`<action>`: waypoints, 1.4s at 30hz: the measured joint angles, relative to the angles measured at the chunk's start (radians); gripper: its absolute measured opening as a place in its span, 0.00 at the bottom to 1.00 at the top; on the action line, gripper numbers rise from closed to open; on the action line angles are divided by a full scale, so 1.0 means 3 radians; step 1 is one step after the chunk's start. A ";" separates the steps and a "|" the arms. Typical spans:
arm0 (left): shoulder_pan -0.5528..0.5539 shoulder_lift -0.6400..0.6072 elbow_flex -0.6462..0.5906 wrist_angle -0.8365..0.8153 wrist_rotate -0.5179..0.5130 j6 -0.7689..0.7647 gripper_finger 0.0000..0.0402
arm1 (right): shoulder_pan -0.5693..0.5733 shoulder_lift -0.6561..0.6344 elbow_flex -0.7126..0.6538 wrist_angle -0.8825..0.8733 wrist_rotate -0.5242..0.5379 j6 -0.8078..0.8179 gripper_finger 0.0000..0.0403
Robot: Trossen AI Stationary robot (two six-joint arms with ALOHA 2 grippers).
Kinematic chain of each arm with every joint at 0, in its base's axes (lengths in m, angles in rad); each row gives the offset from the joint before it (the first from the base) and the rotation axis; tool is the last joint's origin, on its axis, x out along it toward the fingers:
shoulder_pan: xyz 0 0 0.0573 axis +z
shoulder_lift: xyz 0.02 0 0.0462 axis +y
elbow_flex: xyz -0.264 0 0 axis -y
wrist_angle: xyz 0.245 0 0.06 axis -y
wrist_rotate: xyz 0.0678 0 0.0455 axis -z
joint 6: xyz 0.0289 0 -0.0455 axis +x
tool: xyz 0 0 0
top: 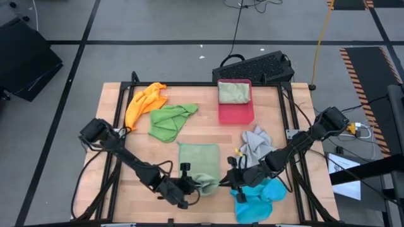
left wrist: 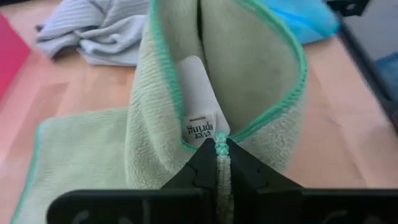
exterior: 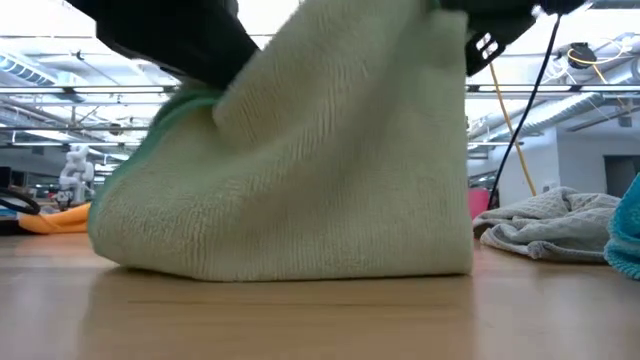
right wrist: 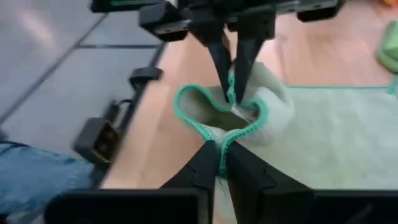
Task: Fold microfiber towels
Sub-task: Fold the light green microfiber cloth
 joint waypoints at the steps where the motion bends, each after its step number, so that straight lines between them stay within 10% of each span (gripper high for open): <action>1: 0.0003 0.0000 0.0000 -0.0006 -0.0024 -0.0025 0.05 | 0.0007 0.0002 0.0000 -0.0065 0.0020 -0.0004 0.11; 12: 0.0006 -0.0001 0.0000 -0.0009 0.0010 -0.0146 0.05 | 0.0343 0.0006 -0.0324 0.0021 0.0087 0.0070 0.50; 19: 0.0007 -0.0001 0.0000 -0.0006 0.0040 -0.0143 0.02 | 0.0439 0.0271 -0.0429 0.0630 0.0971 0.0506 0.56; 25: 0.0007 -0.0001 0.0000 -0.0001 0.0049 -0.0170 0.05 | 0.0276 0.0455 -0.0428 0.0873 0.0811 0.0653 0.59; 34: 0.0007 -0.0002 0.0001 -0.0002 0.0050 -0.0152 0.02 | 0.0133 0.0572 -0.0427 0.1161 0.0473 0.0459 0.53; 42: 0.0007 -0.0002 0.0001 -0.0021 0.0050 -0.0144 0.03 | 0.0118 0.0578 -0.0427 0.1207 0.0436 0.0381 0.19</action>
